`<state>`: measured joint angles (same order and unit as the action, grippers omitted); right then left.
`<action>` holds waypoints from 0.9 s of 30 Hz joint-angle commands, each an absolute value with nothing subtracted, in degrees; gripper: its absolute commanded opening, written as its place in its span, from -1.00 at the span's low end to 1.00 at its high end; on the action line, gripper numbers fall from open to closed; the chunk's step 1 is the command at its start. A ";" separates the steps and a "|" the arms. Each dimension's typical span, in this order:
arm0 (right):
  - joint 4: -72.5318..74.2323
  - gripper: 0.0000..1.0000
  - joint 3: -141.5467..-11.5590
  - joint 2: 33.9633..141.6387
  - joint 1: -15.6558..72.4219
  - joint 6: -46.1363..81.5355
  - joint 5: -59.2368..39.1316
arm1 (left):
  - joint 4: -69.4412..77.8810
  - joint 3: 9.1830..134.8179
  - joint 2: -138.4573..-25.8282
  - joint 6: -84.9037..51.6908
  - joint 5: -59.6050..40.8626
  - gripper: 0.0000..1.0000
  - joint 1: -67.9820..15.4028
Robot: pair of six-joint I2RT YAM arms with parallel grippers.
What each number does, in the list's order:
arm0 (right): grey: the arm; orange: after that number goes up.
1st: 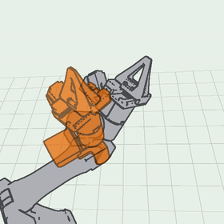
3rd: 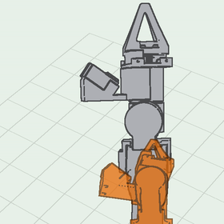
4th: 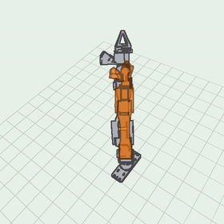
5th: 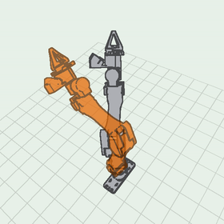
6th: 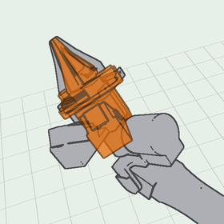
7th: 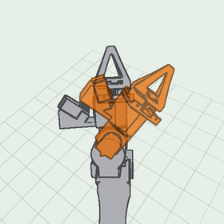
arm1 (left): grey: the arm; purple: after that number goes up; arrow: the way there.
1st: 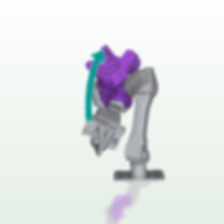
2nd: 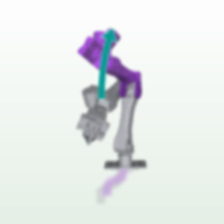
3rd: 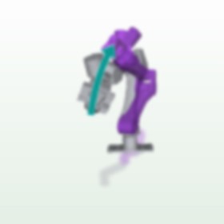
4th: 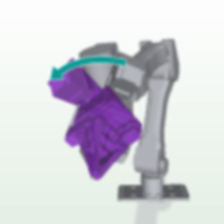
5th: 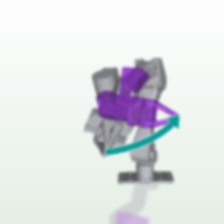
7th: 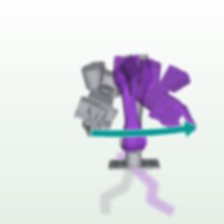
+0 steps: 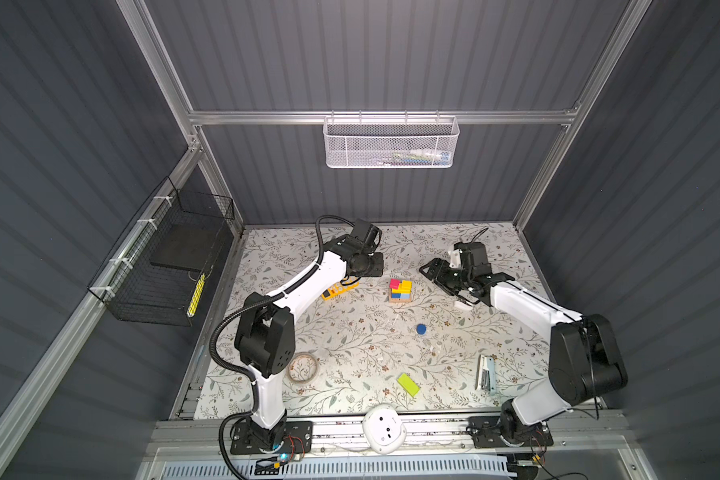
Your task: Build the wood block tower
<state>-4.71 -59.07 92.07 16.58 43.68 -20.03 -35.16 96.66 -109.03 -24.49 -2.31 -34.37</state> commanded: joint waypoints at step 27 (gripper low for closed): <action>-7.20 -0.19 -66.36 102.12 19.12 41.48 -23.15 | -26.56 95.37 -117.65 -25.84 -13.48 -0.41 -34.10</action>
<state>-7.29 -64.73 101.01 18.72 41.78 -22.00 -26.61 95.26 -116.66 -25.15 -12.19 -34.41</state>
